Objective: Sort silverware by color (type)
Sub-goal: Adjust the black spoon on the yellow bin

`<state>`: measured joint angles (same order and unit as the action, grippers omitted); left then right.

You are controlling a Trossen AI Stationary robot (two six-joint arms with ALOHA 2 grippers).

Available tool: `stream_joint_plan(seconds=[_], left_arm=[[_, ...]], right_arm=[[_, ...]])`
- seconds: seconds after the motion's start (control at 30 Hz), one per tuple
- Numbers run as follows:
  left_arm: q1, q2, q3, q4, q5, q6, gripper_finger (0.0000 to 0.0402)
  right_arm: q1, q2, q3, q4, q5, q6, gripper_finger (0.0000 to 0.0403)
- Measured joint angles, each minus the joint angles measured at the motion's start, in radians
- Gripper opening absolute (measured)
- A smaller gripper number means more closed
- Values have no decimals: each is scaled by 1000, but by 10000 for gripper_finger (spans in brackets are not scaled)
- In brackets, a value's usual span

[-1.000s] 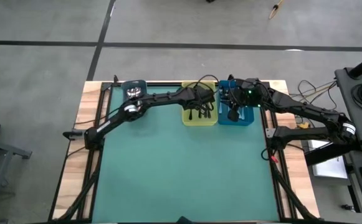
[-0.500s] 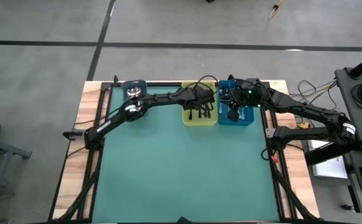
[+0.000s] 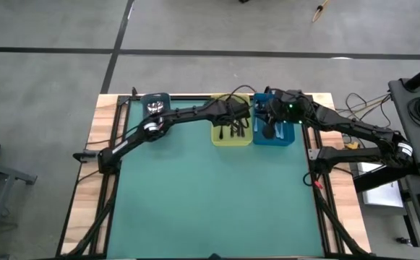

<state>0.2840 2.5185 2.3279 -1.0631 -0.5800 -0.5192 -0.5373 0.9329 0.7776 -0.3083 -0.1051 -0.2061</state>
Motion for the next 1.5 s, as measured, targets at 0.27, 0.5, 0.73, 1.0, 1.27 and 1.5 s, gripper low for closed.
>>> stream_joint_plan(seconds=[0.27, 0.5, 0.73, 1.0, 1.27, 1.5], left_arm=[[6, -109, 2, -104, -125, 184, 102], [60, -174, -30, -199, -167, 354, 73], [166, -346, -289, -125, -171, 476, 54], [241, -771, -842, 320, 28, 489, 41], [238, -1078, -1208, 650, 103, 540, 40], [240, -1243, -1396, 874, 361, 779, 40]], right_arm=[[0, 18, 0, 78, 56, 194, 53], [-1, 101, 15, 83, 103, 336, 53], [-3, 252, 70, 82, 109, 415, 53], [-4, 434, 211, -8, 105, 488, 53], [-2, 606, 389, -146, 102, 588, 53], [10, 752, 516, -172, 102, 665, 54]])
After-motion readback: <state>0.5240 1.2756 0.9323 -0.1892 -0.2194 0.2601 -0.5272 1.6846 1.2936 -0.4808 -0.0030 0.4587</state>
